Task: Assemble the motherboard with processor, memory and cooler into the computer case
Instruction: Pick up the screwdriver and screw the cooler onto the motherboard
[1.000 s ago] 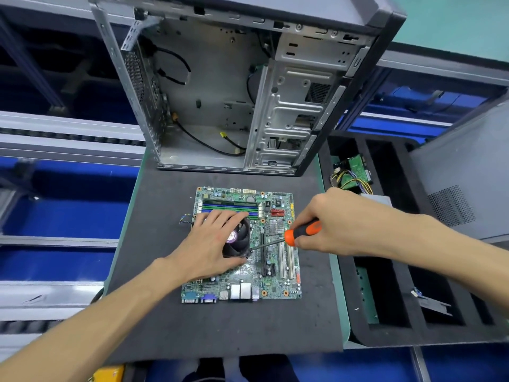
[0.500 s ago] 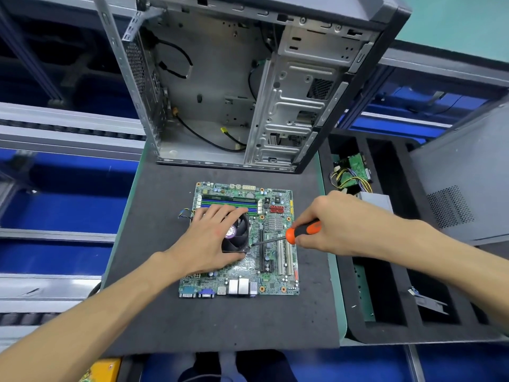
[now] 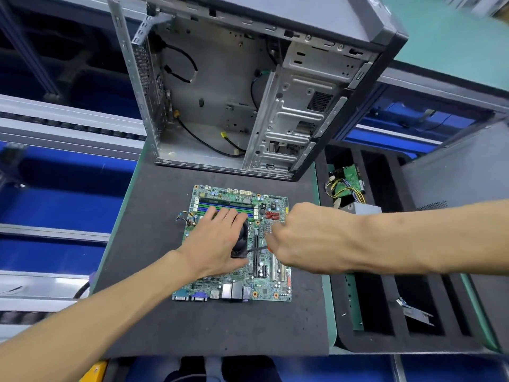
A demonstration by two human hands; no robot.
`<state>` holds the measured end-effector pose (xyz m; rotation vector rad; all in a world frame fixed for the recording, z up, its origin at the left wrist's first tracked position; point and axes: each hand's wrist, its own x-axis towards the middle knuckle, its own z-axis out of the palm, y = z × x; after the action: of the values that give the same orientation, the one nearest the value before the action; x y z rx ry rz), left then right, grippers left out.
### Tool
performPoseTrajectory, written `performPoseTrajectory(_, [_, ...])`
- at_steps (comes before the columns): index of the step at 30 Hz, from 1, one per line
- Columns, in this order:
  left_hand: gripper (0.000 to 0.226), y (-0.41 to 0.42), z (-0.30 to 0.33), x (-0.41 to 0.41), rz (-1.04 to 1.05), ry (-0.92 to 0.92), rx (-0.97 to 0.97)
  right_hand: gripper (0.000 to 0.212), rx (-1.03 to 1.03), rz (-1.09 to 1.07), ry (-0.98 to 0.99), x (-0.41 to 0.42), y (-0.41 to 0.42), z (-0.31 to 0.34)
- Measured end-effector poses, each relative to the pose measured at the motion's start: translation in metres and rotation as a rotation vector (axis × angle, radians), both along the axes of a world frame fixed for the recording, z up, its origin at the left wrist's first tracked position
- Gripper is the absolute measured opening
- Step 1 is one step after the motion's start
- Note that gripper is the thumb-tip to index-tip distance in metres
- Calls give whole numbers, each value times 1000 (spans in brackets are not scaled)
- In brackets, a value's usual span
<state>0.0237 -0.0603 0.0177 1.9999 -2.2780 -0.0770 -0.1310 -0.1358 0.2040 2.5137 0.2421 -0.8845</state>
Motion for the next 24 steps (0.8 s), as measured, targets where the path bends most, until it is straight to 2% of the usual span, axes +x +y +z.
performPoseTrajectory(1, [91, 0, -1, -1, 7, -2, -2, 15, 30, -7, 3, 0, 1, 0])
performPoseTrajectory(3, [92, 1, -2, -2, 7, -6, -14, 6, 129, -223, -32, -2, 5, -3])
performPoseTrajectory(4, [92, 2, -3, -3, 4, -8, -24, 11, 172, -438, -58, 0, 6, -4])
performPoseTrajectory(6, [90, 3, -4, -5, -9, -20, -52, 29, 309, -1014, -53, 5, 4, -6])
performPoseTrajectory(8, [84, 7, -8, -7, -19, -7, -88, 32, 560, -1624, -39, 11, -2, -11])
performPoseTrajectory(9, [82, 10, -10, -8, -21, 6, -104, 29, 677, -1851, -18, 13, -5, -12])
performPoseTrajectory(10, [80, 11, -11, -8, -24, 16, -116, 27, 764, -2004, 10, 13, -7, -13])
performPoseTrajectory(12, [81, 12, -12, -8, -26, 12, -124, 27, 863, -2159, 29, 10, -9, -12])
performPoseTrajectory(15, [88, 7, -10, -7, -22, -31, -88, 27, 898, -2186, 37, 5, -11, -10])
performPoseTrajectory(18, [97, 0, -5, -4, 31, -59, -3, 25, 827, -1988, 17, 2, -14, -6])
performPoseTrajectory(21, [106, -5, -4, -3, 49, -74, 70, 18, 674, -1642, 28, 4, -14, -1])
performPoseTrajectory(24, [116, -4, -5, 2, 34, -113, 121, 30, 330, -1004, 50, 0, -12, 4])
